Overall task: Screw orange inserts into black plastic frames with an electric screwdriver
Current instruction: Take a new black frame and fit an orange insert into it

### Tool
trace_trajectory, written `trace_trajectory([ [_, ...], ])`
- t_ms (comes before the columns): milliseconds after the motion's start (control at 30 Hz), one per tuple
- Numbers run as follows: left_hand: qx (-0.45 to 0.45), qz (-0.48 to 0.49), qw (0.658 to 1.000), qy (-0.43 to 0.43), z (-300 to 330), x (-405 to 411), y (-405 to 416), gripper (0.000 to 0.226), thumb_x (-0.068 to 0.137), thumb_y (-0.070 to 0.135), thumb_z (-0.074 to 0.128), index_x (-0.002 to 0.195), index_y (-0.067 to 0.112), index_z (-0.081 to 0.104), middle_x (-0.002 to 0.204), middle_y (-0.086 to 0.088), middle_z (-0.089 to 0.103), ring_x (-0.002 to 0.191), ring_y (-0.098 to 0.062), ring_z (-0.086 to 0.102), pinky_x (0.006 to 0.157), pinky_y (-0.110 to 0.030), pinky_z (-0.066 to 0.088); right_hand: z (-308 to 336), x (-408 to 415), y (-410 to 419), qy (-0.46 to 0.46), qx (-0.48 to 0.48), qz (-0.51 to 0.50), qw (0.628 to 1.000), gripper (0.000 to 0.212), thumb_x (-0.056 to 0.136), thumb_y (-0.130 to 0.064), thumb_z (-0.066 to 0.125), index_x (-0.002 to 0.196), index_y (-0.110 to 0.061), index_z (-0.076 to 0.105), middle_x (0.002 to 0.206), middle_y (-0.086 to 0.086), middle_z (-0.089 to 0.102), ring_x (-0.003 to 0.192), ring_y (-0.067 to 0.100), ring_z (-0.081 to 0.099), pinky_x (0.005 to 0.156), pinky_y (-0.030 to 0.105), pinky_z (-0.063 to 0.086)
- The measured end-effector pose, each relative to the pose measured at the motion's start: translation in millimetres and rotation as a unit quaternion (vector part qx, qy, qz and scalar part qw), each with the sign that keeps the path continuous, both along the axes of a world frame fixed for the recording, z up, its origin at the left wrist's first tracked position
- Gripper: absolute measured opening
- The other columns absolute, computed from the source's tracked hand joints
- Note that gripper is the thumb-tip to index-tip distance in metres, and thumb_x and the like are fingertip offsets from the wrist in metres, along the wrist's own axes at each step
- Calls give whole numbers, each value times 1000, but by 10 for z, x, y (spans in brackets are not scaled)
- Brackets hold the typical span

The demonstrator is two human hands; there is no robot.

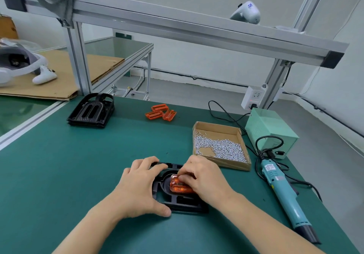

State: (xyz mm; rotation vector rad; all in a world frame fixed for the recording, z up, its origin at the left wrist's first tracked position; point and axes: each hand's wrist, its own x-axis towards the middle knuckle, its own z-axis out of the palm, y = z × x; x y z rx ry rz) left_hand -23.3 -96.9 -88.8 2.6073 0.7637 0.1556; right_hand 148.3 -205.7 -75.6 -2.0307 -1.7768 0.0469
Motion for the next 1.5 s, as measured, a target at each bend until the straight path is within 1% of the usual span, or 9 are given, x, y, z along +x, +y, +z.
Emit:
trace_trajectory([
  [333, 15, 45, 999, -7, -4, 1, -139, 112, 42, 80, 59, 142, 43, 25, 138, 19, 18, 128, -8, 13, 103, -26, 16, 3, -3, -147, 34, 9, 5, 999, 16, 94, -28, 59, 103, -22, 70, 95, -7, 61, 88, 9, 56, 81, 27, 44],
  [500, -17, 48, 998, -25, 39, -43, -162, 108, 40, 86, 45, 139, 48, 25, 149, 20, 10, 138, -7, -1, 113, -34, 3, 196, 404, -502, 52, 45, -162, 984, 25, 93, -28, 60, 117, -26, 65, 102, -13, 57, 92, 3, 56, 88, 24, 45],
  [600, -32, 36, 998, -51, 186, 40, -108, 106, 41, 87, 41, 139, 47, 28, 151, 20, 10, 140, -5, -4, 115, -36, 0, 264, 768, -853, -7, -40, -319, 947, 40, 94, -34, 57, 133, -25, 52, 116, -4, 51, 109, 16, 53, 87, 30, 43],
  [700, -15, -36, 999, 9, 317, 234, -112, 105, 54, 73, 66, 144, 43, 21, 152, 18, 10, 141, -7, -1, 117, -37, 0, 286, 984, -1127, -55, -168, -423, 889, 57, 91, -51, 55, 138, -21, 43, 122, 3, 48, 114, 23, 49, 82, 32, 43],
  [900, -69, -122, 989, 53, 436, 496, -125, 100, 63, 43, 79, 144, 43, 20, 127, 23, 37, 107, -4, 26, 97, -21, 20, 187, 1028, -1349, -49, -264, -447, 854, 65, 82, -66, 56, 129, -25, 38, 107, -3, 55, 95, 20, 56, 68, 28, 41],
  [1133, -50, -72, 989, -121, 510, 1158, -56, 31, 87, 28, 63, 118, 27, 63, 116, 11, 63, 113, -11, 52, 99, -27, 38, 212, 1076, -1407, 84, -210, -437, 870, 40, 81, -40, 63, 111, -21, 46, 88, -4, 59, 77, 15, 60, 59, 26, 44],
  [1200, -27, -41, 992, -116, 475, 1422, -27, 24, 90, 20, 57, 111, 23, 68, 115, 7, 66, 111, -14, 56, 100, -30, 40, 235, 1102, -1426, 204, -137, -433, 867, 28, 80, -32, 65, 101, -20, 51, 81, -1, 61, 66, 15, 59, 56, 26, 43],
  [1333, 6, -12, 998, -54, 287, 1762, 45, 11, 88, 27, 64, 95, 27, 73, 105, 10, 69, 102, -15, 59, 100, -34, 33, 329, 1113, -1400, 495, 23, -385, 778, 25, 80, -3, 64, 103, -11, 58, 58, 4, 55, 46, 15, 50, 47, 26, 45],
  [1500, 39, 6, 999, -22, 184, 1894, 77, 9, 85, 28, 67, 85, 30, 75, 86, 15, 68, 92, -9, 57, 89, -32, 23, 563, 1089, -1253, 619, 165, -306, 704, 23, 79, 10, 59, 93, -9, 58, 52, 5, 49, 42, 14, 45, 39, 24, 42],
])
